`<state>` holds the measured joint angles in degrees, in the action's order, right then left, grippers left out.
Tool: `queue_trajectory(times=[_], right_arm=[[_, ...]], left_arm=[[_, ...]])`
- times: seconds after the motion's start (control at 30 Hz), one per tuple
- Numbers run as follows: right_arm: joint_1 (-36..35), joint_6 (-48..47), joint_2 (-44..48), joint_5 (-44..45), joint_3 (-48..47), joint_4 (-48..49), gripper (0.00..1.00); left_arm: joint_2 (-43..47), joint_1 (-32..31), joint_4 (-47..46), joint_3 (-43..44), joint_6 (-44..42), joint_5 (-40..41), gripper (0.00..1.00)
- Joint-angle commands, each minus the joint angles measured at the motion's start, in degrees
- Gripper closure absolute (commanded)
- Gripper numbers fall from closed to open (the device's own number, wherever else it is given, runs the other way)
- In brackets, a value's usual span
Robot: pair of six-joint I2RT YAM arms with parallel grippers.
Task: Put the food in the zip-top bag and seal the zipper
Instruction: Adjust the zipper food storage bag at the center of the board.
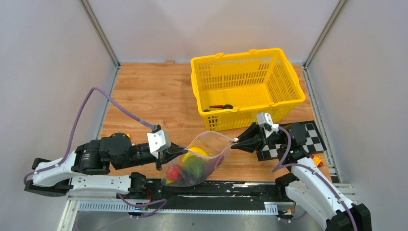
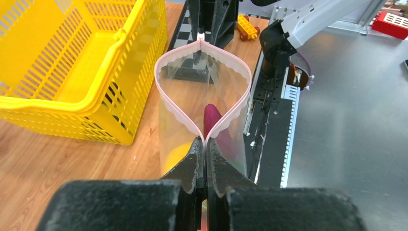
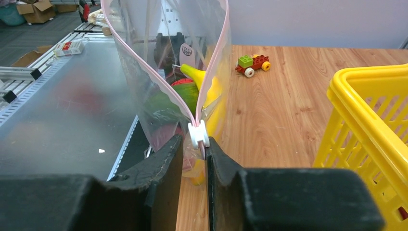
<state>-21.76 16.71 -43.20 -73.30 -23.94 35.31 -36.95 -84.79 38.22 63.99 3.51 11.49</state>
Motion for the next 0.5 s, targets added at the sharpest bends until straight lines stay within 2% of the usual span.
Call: queue_trajectory(times=[0.0, 0.2, 0.27, 0.4, 0.47], right_arm=[[-0.64, 1.59, -0.55, 0.03, 1.15, 4.85, 0.78], [-0.63, 1.60, -0.58, 0.35, 1.85, 5.21, 0.87], [-0.65, 1.55, -0.65, 0.63, 2.01, 5.21, 0.94], [-0.65, 1.65, -0.66, 1.20, 2.33, 5.34, 0.98], [-0.60, 1.61, -0.66, 1.54, 2.33, 5.38, 0.97]], left_arm=[[0.73, -0.29, -7.02, 0.29, -0.70, 1.31, 1.00], [1.57, -0.32, -7.42, -0.34, -0.40, 2.49, 1.00], [2.42, -0.31, -7.84, -0.76, -0.14, 3.01, 1.00], [3.69, -0.33, -8.71, -1.76, 0.18, 3.86, 1.00], [3.94, -0.29, -8.69, -1.95, 0.27, 4.35, 1.00]])
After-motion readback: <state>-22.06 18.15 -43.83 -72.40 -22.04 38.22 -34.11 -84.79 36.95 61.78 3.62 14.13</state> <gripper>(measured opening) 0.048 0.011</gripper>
